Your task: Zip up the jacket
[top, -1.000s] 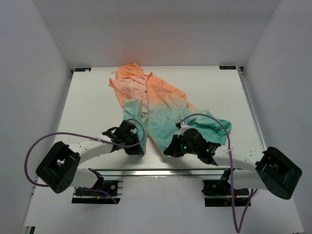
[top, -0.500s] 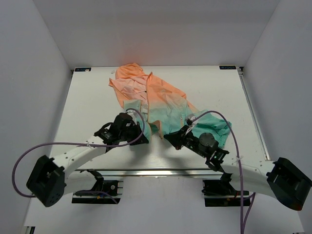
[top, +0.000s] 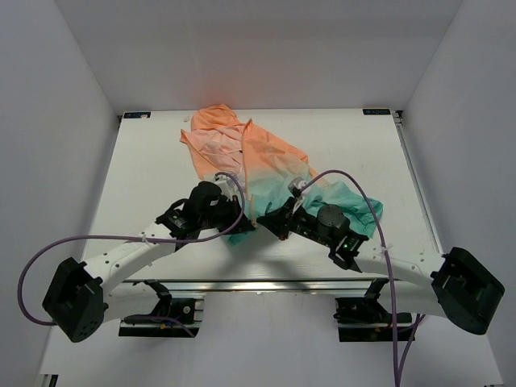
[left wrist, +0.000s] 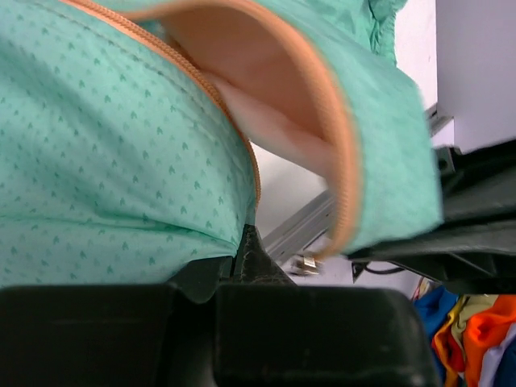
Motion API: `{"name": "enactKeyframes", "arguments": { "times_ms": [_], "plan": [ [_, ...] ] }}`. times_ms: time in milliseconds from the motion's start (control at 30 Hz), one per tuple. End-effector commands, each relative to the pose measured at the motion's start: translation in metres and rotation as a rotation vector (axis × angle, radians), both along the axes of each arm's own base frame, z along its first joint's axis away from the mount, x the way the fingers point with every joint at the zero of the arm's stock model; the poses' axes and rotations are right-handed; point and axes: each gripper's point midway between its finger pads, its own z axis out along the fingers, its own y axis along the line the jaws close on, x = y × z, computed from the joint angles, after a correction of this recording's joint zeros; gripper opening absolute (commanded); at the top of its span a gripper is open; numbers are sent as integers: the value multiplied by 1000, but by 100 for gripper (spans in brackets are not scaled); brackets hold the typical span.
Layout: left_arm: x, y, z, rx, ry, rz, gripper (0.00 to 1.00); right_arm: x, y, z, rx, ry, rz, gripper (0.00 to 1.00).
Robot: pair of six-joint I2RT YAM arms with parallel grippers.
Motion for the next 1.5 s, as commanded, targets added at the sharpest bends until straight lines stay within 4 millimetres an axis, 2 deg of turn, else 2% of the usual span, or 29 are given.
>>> {"name": "enactKeyframes", "arguments": {
  "times_ms": [0, 133, 233, 333, 367, 467, 567, 667, 733, 767, 833, 933, 1033, 1200, 1300, 1333, 1367, 1400, 1467],
  "plan": [
    [-4, -13, 22, -58, -63, -53, 0, 6, 14, 12, -36, -20, 29, 0],
    [-9, -15, 26, -76, -83, -52, 0, 14, 21, -7, -137, 26, 24, 0],
    [-12, -16, 26, -82, -82, -58, 0, 17, 19, -13, -152, 42, 4, 0],
    [-17, -16, 24, -68, -72, -70, 0, 33, 8, -21, -186, 71, -114, 0],
    [-18, -16, 24, -67, -73, -73, 0, 44, -3, -28, -213, 89, -206, 0],
    [-20, -12, 24, -51, -81, -62, 0, 52, -12, -24, -217, 77, -273, 0],
    [-19, -5, 21, -29, -83, -33, 0, 40, -12, -12, -172, 23, -209, 0],
    [-14, 1, 18, 6, -86, 3, 0, 24, -19, 10, -73, -56, -158, 0],
    [-11, 0, 19, 11, -89, 17, 0, 16, -23, 6, -81, -63, -132, 0],
    [-9, -2, 23, 4, -95, 16, 0, 4, -20, 9, -74, -66, -71, 0],
    [-5, -5, 28, -6, -110, 22, 0, -11, -18, 2, -83, -50, 6, 0],
    [2, -8, 29, -1, -116, 31, 0, -27, -14, -1, -70, -24, 88, 0],
    [6, -12, 28, 9, -108, 33, 0, -30, -12, -11, -90, 5, 115, 0],
    [4, -17, 32, -13, -107, 8, 0, -13, -15, -33, -156, 53, 19, 0],
    [1, -13, 28, 1, -105, 9, 0, 16, -17, -38, -175, 84, -130, 0],
    [3, -9, 26, 18, -112, 31, 0, 36, -24, -40, -193, 83, -244, 0],
    [3, -7, 24, 24, -112, 33, 0, 44, -23, -45, -201, 126, -290, 0],
    [2, -6, 23, 32, -110, 30, 0, 52, -20, -34, -164, 131, -327, 0],
    [-3, -6, 20, 32, -97, 8, 0, 61, -19, -25, -101, 139, -375, 0]
  ]
}}
